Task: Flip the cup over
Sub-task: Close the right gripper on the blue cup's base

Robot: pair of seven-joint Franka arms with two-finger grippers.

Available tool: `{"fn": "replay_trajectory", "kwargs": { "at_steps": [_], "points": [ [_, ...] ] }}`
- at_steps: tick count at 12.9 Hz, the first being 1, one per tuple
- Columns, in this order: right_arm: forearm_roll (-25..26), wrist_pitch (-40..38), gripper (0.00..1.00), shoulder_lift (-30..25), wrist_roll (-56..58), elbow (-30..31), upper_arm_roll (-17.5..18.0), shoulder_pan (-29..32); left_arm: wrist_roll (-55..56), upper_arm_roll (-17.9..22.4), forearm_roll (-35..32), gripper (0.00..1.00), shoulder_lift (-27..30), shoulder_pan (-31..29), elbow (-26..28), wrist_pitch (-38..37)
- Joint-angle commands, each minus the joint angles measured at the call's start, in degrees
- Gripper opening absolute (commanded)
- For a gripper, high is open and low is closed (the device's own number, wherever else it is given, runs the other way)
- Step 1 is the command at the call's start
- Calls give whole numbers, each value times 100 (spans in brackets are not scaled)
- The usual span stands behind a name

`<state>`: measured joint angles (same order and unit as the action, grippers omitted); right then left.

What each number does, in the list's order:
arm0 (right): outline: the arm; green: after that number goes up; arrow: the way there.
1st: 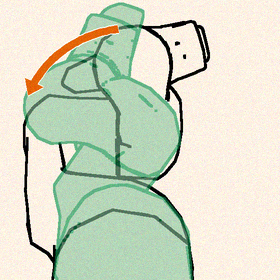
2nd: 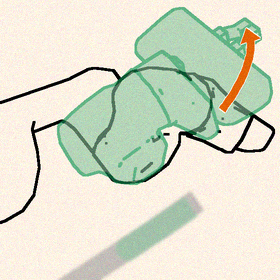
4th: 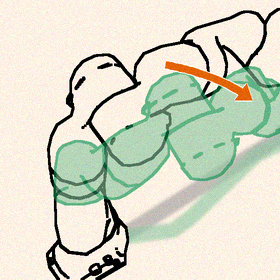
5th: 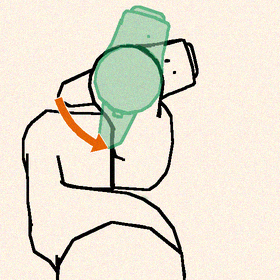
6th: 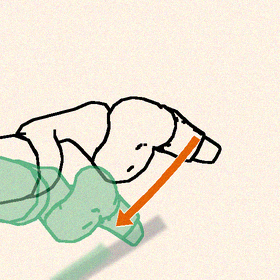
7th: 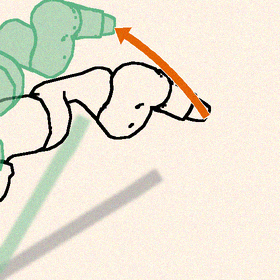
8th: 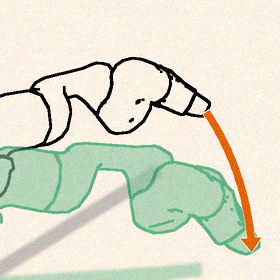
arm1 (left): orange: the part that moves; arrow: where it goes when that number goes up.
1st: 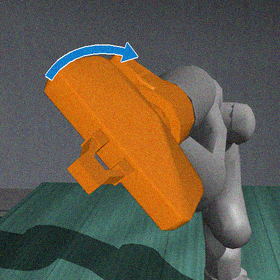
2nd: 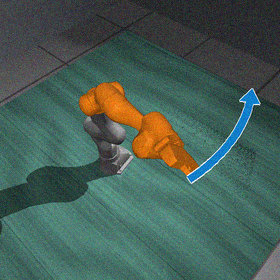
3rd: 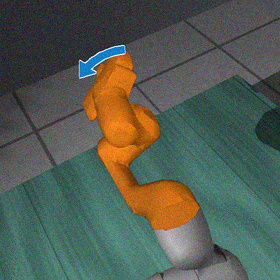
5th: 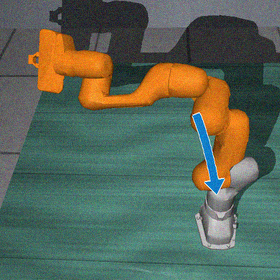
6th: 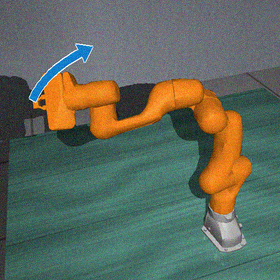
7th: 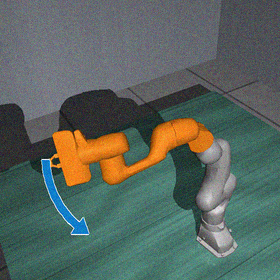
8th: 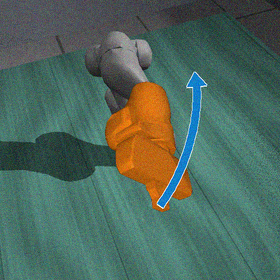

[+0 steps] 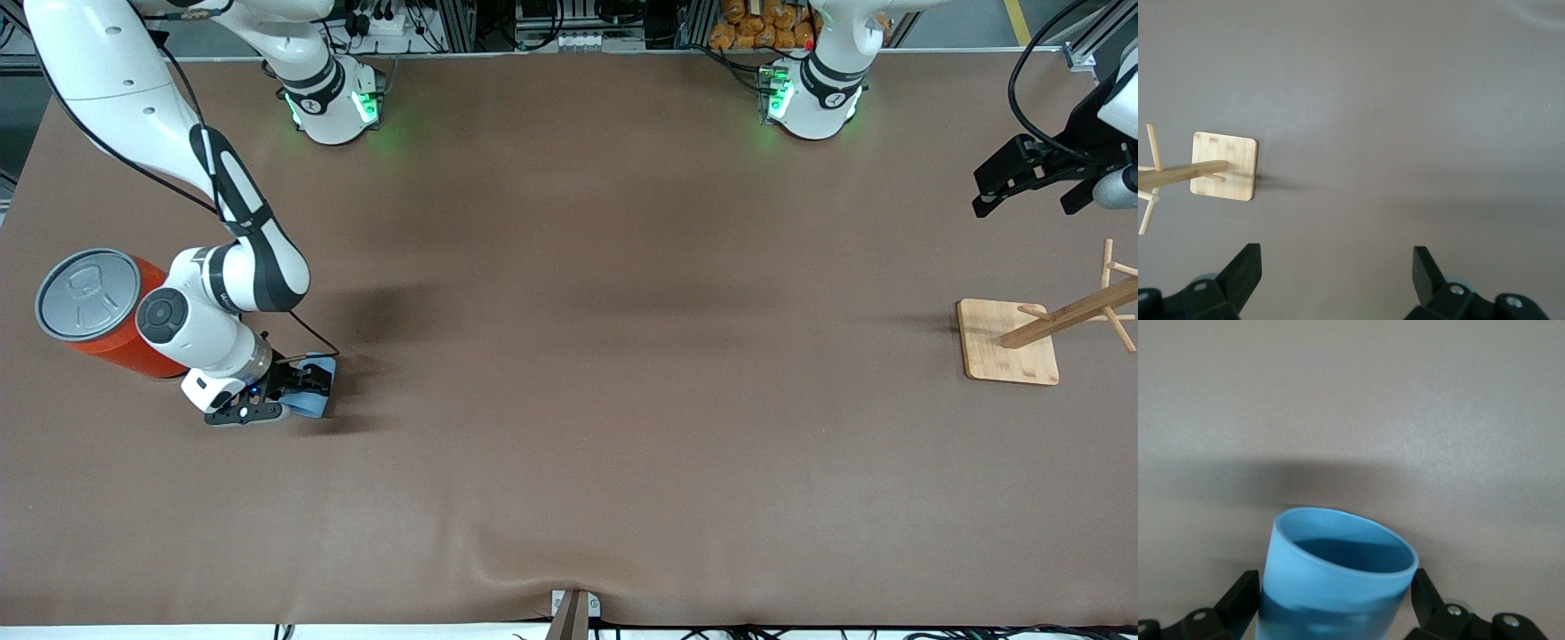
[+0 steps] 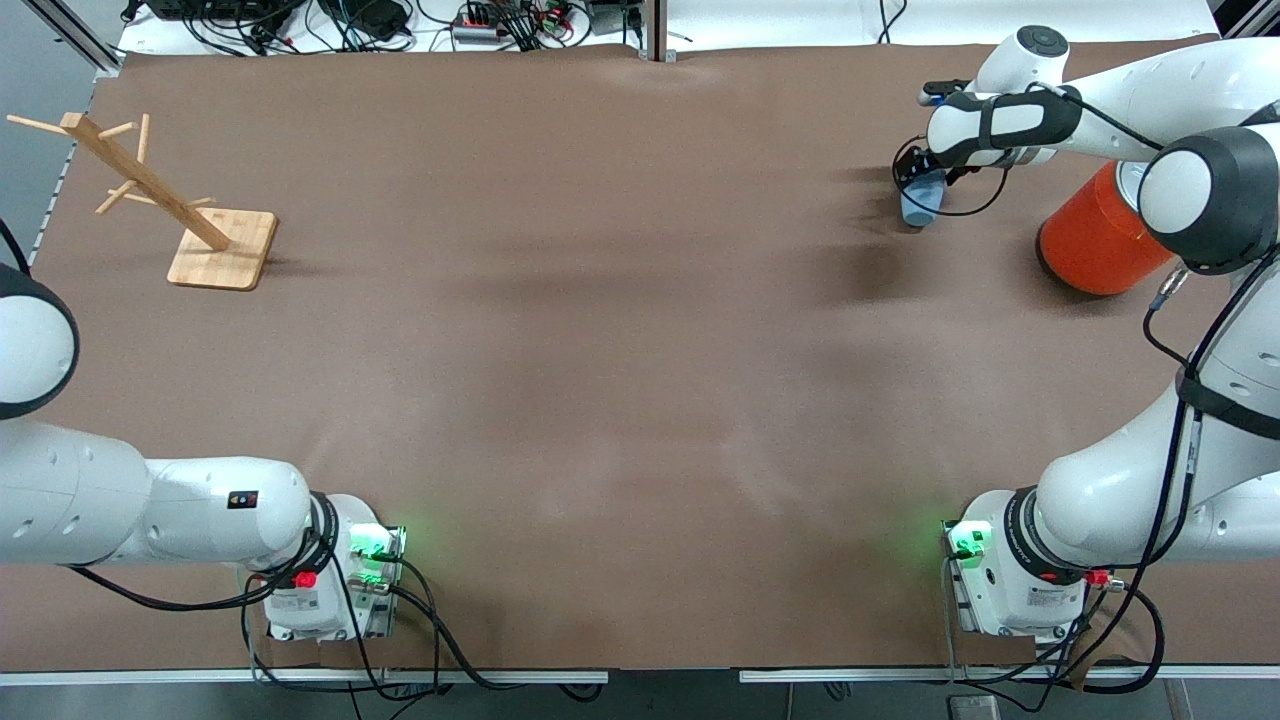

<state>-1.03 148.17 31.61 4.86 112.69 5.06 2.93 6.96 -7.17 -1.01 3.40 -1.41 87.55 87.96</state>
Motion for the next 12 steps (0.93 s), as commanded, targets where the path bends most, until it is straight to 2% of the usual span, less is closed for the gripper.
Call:
{"fn": "replay_trajectory", "kwargs": {
  "at_steps": [1, 2, 3, 4, 5, 8, 12],
  "points": [
    [103, 220, 94, 3, 59, 200, 66, 77, -10, -30, 101, 100, 29, -70, -1, -165],
    [94, 317, 70, 3, 41, 253, 66, 59, -10, -30, 101, 100, 11, -96, -1, -183],
    [94, 353, 55, 3, 33, 280, 66, 50, -2, -38, 109, 100, -6, -157, -1, -235],
    [85, 353, 43, -40, 32, 323, 74, 42, 42, -47, 109, 100, -50, -132, -1, -236],
    [85, 344, 39, -110, 32, 367, 83, 33, 86, -100, 109, 100, -103, -106, -36, -227],
    [94, 38, 37, -505, 67, 385, 83, -282, 60, -144, 92, 100, -269, -61, -71, -183],
    [85, -16, 37, -761, 1531, 351, 171, -556, 95, -433, 66, 100, -297, -79, -71, -192]
  ]
}}
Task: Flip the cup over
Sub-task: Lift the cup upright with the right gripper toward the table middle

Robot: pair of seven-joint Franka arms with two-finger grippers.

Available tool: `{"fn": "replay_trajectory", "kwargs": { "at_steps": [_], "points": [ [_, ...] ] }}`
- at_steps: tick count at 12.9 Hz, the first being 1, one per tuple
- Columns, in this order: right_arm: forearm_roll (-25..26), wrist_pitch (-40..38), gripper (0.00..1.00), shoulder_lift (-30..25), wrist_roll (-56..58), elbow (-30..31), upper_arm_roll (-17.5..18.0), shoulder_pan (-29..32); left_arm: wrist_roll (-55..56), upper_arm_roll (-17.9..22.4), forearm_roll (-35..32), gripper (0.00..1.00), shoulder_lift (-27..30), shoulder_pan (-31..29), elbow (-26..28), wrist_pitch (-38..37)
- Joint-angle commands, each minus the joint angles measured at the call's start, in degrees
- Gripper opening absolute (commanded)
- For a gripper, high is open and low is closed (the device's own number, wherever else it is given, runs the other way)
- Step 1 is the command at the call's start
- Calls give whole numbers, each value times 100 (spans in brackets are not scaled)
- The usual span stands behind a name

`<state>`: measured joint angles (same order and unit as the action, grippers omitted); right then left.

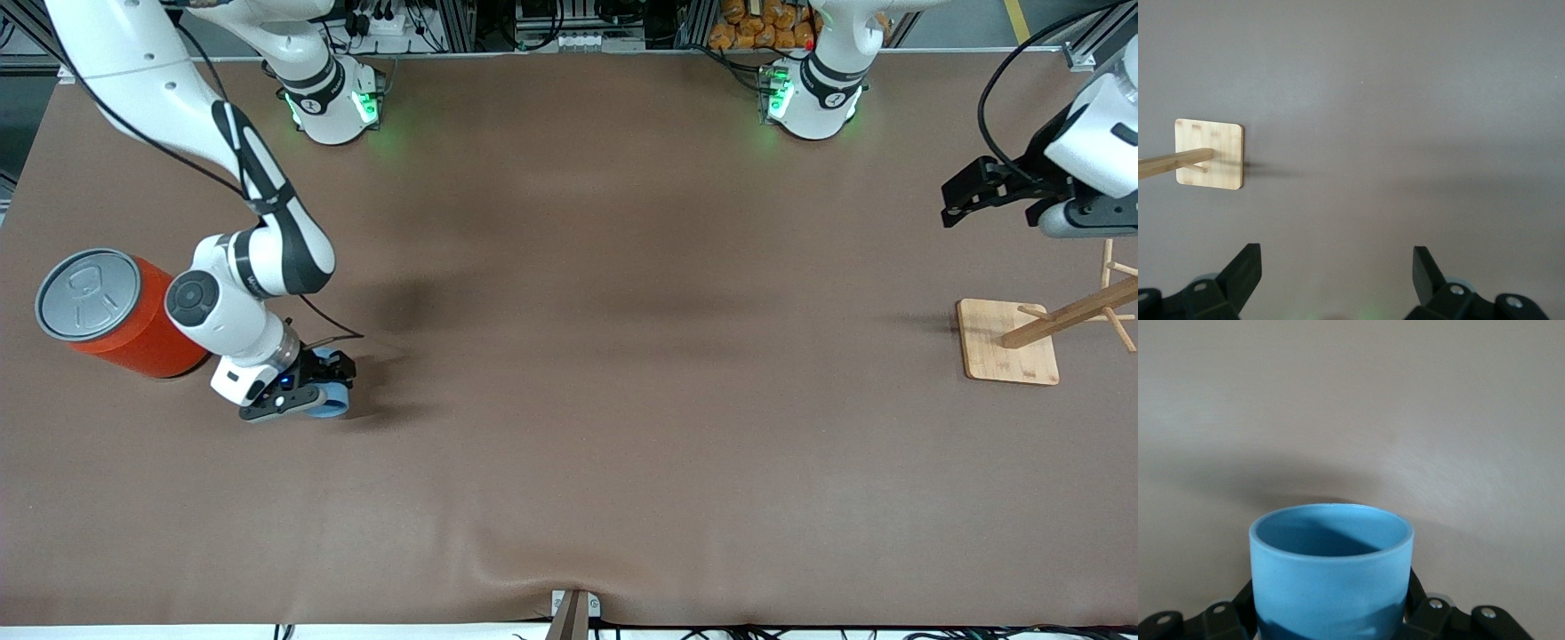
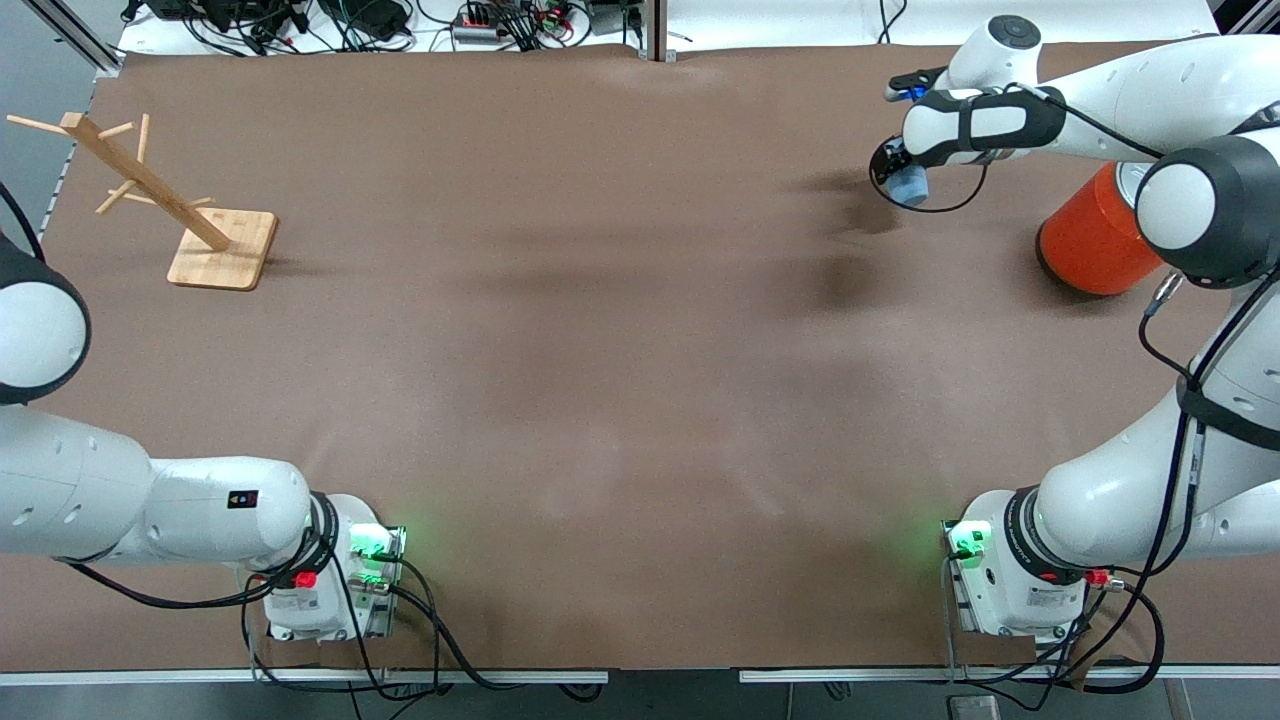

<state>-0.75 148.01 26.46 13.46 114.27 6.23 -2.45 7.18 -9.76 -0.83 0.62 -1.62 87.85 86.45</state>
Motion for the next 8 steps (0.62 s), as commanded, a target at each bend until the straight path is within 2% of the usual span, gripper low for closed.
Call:
{"fn": "replay_trajectory", "kwargs": {
  "at_steps": [1, 4, 7, 8],
  "points": [
    [49, 0, 37, -256, 1006, 157, 245, -45, 64, -193, 22, 100, -1, -57, -127, -40],
    [67, 26, 37, -203, 1255, 52, 782, -237, 12, -211, -223, 100, 52, -66, -259, -75],
    [119, 123, 37, -194, 1931, -132, 792, -1202, 56, -237, -347, 100, 78, -66, -260, -76],
    [433, 123, 38, -151, 2063, -342, 783, -1562, 64, -246, -347, 100, 87, -57, -260, -76]
  ]
}}
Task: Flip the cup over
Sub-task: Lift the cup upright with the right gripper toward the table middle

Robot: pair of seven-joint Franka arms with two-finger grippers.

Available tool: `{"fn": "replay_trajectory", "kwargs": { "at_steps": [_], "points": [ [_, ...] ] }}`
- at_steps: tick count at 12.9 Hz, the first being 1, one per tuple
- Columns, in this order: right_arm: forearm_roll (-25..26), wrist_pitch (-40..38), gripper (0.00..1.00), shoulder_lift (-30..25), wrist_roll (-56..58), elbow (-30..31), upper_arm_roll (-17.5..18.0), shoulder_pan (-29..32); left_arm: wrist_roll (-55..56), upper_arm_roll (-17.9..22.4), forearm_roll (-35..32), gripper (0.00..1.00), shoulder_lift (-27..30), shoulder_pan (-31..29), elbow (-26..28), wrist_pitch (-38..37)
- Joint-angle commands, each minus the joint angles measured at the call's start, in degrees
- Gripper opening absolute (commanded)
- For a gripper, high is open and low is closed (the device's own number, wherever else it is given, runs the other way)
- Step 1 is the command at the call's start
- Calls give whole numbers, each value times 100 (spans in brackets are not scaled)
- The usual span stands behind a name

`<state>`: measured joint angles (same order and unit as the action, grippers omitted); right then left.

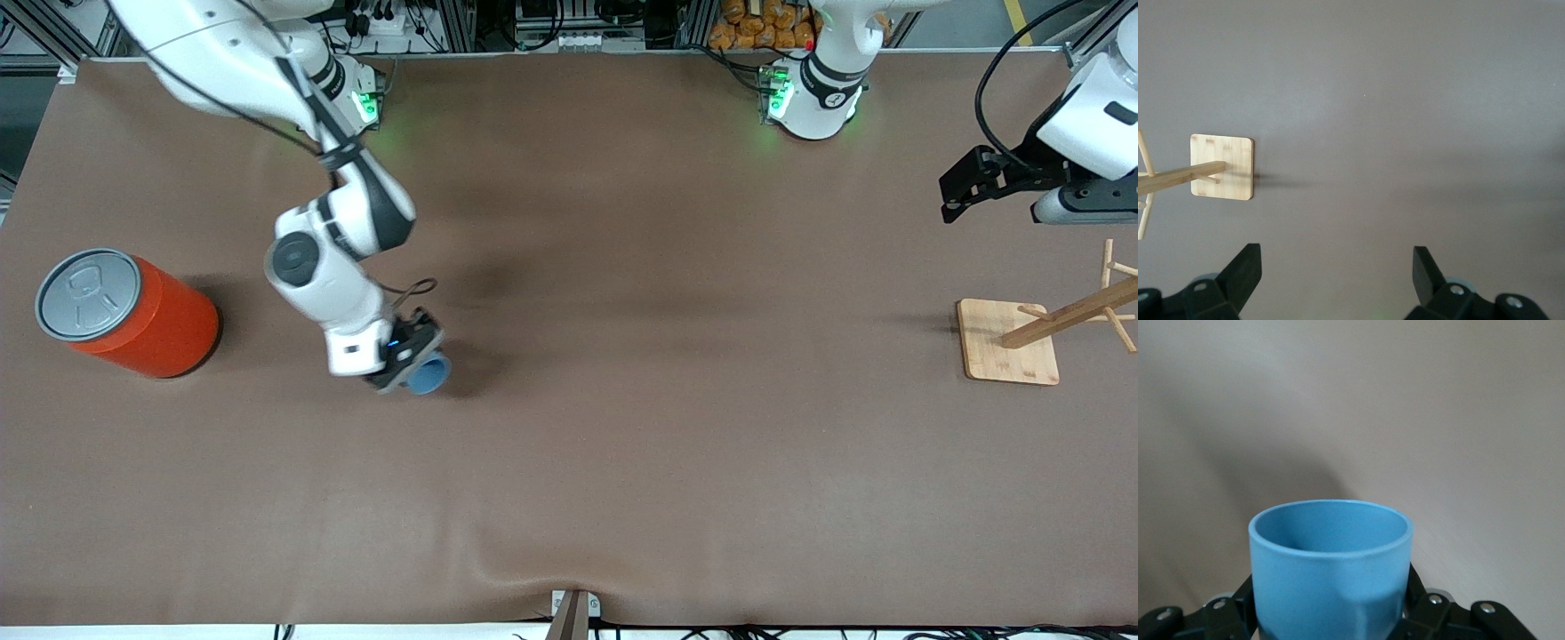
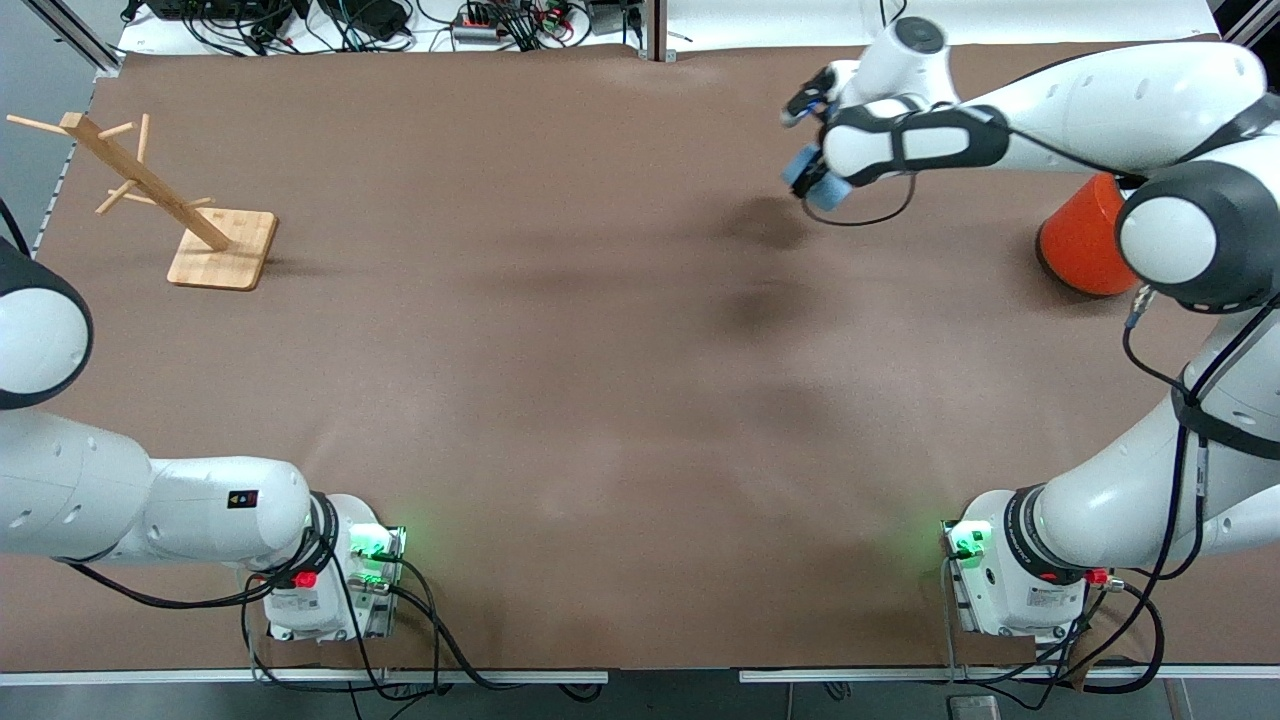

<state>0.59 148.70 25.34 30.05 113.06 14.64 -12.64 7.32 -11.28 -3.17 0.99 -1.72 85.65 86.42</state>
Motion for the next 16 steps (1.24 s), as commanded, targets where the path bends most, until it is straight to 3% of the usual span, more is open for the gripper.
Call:
{"fn": "replay_trajectory", "kwargs": {
  "at_steps": [1, 5, 9, 11, 16],
  "points": [
    [658, 45, 38, 188, 405, -537, -58, -790, 59, -94, -105, 100, 59, -56, -39, -72],
    [995, 45, 38, 945, 432, -1435, -67, -1432, 59, -94, -114, 100, 59, -30, -39, -72],
    [1935, 54, 38, 1289, 423, -1656, -146, -1961, 42, -147, 18, 100, -282, -21, -31, 85],
    [2488, 54, 38, 1342, 406, -1656, -137, -2023, 33, -147, 508, 100, -730, -56, 4, 243],
    [2613, 80, 44, 1596, 388, -1656, -155, -2067, 24, -147, 2202, 100, -1610, 250, 5, 437]
  ]
}}
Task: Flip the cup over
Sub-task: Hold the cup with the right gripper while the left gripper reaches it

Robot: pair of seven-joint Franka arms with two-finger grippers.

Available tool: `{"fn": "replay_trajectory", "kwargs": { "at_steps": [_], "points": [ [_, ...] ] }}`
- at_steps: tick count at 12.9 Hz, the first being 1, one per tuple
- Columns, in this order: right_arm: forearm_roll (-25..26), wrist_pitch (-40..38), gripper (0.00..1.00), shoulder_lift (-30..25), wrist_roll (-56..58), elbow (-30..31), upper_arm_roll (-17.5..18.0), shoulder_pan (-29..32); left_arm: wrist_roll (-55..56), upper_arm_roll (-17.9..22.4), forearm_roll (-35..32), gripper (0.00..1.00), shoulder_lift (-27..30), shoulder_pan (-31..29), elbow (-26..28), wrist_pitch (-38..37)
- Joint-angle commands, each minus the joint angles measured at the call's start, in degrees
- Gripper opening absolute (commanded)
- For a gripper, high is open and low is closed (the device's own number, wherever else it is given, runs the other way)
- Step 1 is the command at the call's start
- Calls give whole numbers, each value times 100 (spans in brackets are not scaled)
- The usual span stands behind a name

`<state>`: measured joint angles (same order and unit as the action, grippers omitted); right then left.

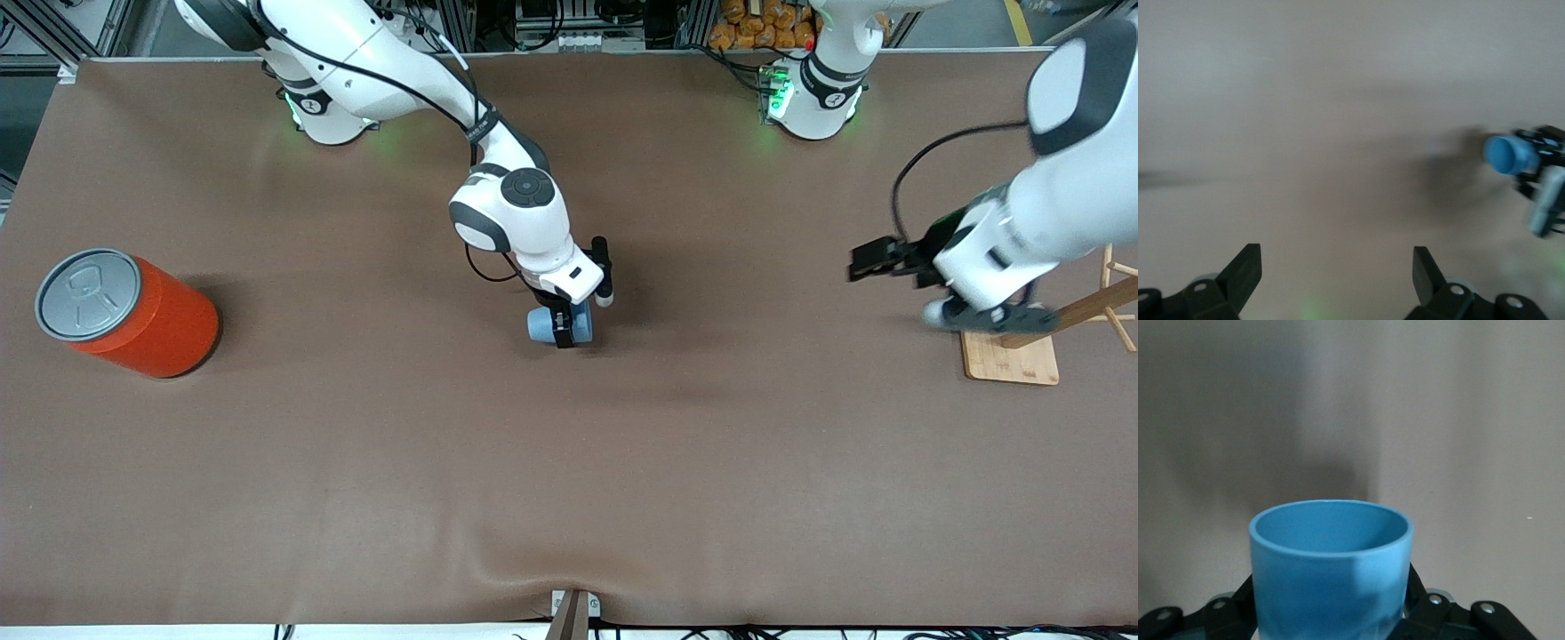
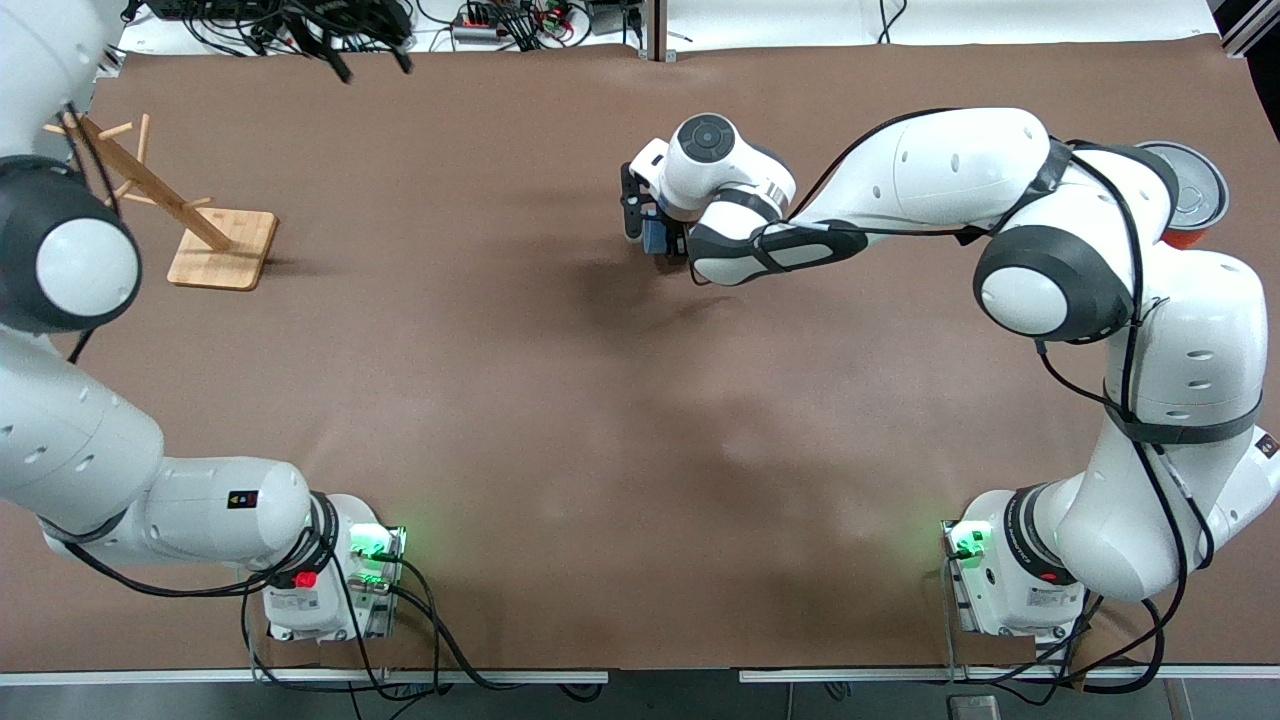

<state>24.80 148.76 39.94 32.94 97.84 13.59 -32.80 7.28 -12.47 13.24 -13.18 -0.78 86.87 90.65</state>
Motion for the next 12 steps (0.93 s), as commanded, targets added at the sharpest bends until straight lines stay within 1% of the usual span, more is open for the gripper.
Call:
{"fn": "replay_trajectory", "kwargs": {
  "at_steps": [1, 3, 5, 8, 9, 10, 12],
  "points": [
    [191, 66, 54, 189, 99, -133, -76, -51, 28, -27, 922, 100, -342, 192, -109, 84],
    [200, 75, 100, 242, 108, -133, -85, -60, -42, -27, 1590, 100, -737, 263, -117, 119],
    [262, 66, 100, 233, 99, -142, -85, -77, -252, -27, 2084, 100, -1079, 289, -117, 346],
    [271, -30, 100, 181, 64, -282, -85, -121, -1130, -27, 2655, 100, -1720, 456, -91, 988],
    [262, -135, 100, 154, 64, -326, -76, -113, -1219, -27, 2848, 100, -1914, 552, -56, 1138],
    [236, -354, 100, 145, 64, -414, -67, -104, -1246, -27, 3033, 100, -2064, 596, 40, 1278],
    [183, -1230, 100, 67, 55, -746, 3, -104, -1308, -27, 3874, 100, -2162, 841, 408, 1726]
  ]
}}
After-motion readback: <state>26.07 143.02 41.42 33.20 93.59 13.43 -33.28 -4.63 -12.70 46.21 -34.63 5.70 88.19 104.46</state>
